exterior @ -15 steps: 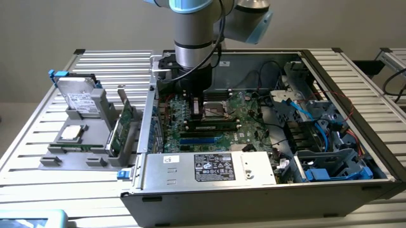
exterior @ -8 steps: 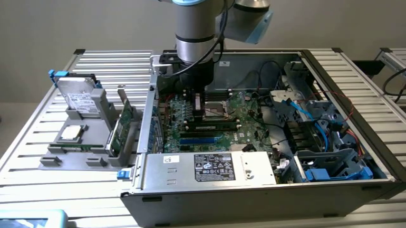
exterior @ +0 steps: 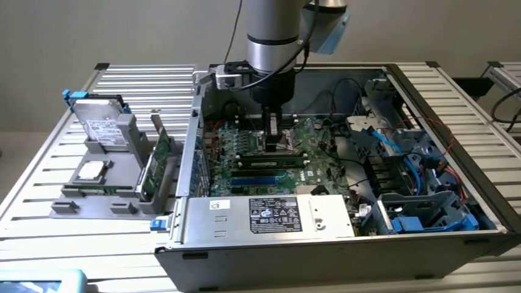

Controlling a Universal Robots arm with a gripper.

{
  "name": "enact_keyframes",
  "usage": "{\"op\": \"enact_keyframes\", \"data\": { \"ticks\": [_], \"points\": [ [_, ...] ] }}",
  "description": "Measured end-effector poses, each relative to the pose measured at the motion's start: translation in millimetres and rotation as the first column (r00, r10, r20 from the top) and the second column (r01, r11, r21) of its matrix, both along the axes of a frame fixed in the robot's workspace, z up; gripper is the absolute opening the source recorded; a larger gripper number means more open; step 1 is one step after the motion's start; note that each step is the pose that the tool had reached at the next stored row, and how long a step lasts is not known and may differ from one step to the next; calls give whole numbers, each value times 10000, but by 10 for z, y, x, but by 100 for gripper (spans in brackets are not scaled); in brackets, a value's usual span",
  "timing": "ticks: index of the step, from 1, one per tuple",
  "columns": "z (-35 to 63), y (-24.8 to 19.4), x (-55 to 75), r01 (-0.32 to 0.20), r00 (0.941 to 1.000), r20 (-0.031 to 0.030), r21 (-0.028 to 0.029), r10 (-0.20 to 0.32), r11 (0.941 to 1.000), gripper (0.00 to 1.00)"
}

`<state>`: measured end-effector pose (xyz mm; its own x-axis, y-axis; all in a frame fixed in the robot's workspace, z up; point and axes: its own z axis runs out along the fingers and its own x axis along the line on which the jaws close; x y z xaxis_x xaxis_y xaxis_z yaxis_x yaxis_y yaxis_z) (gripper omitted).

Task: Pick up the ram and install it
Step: 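Press down the ram until it locks into place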

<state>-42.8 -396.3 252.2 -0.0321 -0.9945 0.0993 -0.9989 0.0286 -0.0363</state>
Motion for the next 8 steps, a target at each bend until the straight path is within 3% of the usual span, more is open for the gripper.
{"op": "enact_keyframes", "data": {
  "ticks": [4,8],
  "points": [
    [14,-2,102,-1,10000,-2,0,1,10000,11],
    [14,-3,111,0,10000,-5,-1,0,10000,11]
  ]
}}
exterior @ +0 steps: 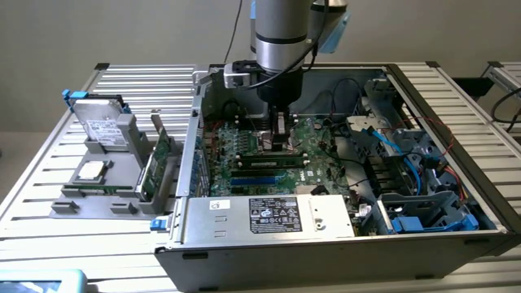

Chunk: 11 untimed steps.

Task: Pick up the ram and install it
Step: 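Press down the ram until it locks into place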

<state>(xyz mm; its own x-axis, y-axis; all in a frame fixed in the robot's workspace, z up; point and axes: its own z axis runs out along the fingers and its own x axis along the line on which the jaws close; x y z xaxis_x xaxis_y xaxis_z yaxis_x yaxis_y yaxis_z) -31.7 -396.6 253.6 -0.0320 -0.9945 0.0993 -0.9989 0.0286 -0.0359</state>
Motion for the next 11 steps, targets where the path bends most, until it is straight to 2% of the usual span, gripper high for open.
{"op": "enact_keyframes", "data": {
  "ticks": [6,11],
  "points": [
    [0,0,1,9,10000,-1,-1,-9,10000,11],
    [0,0,1,671,9977,-1,-1,-671,9977,11]
  ]
}}
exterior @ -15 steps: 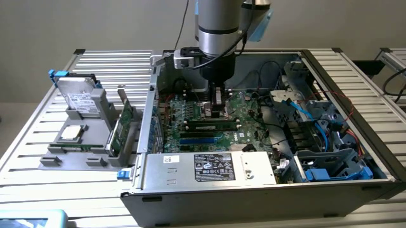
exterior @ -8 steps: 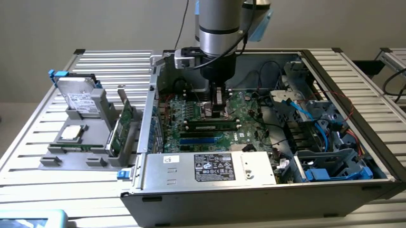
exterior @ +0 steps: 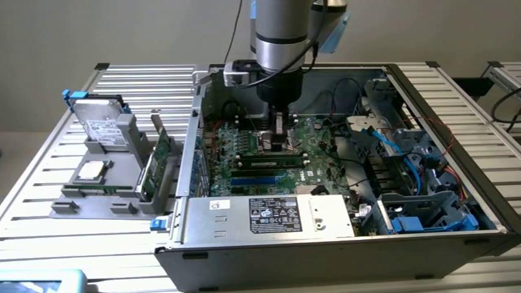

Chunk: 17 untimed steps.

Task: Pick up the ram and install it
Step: 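Press down the ram until it locks into place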

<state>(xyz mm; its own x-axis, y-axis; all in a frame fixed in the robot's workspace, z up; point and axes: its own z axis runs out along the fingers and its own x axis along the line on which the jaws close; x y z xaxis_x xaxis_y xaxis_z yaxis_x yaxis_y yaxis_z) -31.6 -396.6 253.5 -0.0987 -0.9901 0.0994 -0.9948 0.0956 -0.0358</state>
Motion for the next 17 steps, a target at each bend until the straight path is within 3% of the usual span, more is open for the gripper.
{"op": "enact_keyframes", "data": {
  "ticks": [8,17],
  "points": [
    [-1,0,0,1195,9928,5,0,-1195,9928,11],
    [-1,0,0,2384,9711,33,5,-2384,9712,11]
  ]
}}
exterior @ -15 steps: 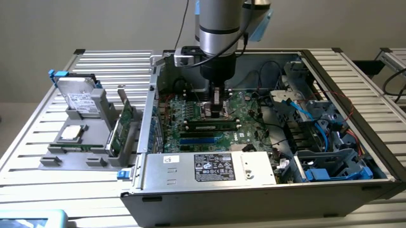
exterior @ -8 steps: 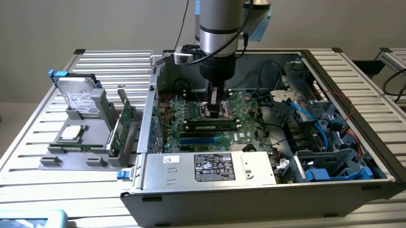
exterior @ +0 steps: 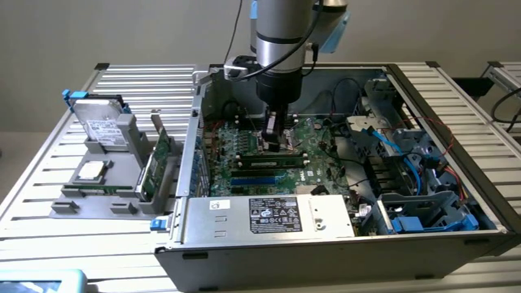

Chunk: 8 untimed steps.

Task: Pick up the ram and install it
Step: 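Press down the ram until it locks into place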

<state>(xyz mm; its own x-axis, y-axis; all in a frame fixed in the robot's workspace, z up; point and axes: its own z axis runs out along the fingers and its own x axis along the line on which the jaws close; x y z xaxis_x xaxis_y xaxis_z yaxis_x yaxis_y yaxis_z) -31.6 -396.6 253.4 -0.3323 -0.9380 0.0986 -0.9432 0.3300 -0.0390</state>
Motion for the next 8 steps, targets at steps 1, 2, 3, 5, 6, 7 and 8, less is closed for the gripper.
{"op": "enact_keyframes", "data": {
  "ticks": [1,2,3,5,6,7,8],
  "points": [
    [0,0,0,125,9999,6,1,-125,9999,11],
    [0,0,0,259,9997,16,1,-259,9997,11],
    [0,0,0,377,9993,27,1,-377,9993,11],
    [0,0,1,608,9981,60,3,-608,9982,11],
    [-1,0,1,721,9974,85,6,-721,9974,11],
    [-1,0,1,824,9965,113,10,-824,9966,11],
    [-1,1,0,930,9956,144,12,-930,9957,11]
  ]
}}
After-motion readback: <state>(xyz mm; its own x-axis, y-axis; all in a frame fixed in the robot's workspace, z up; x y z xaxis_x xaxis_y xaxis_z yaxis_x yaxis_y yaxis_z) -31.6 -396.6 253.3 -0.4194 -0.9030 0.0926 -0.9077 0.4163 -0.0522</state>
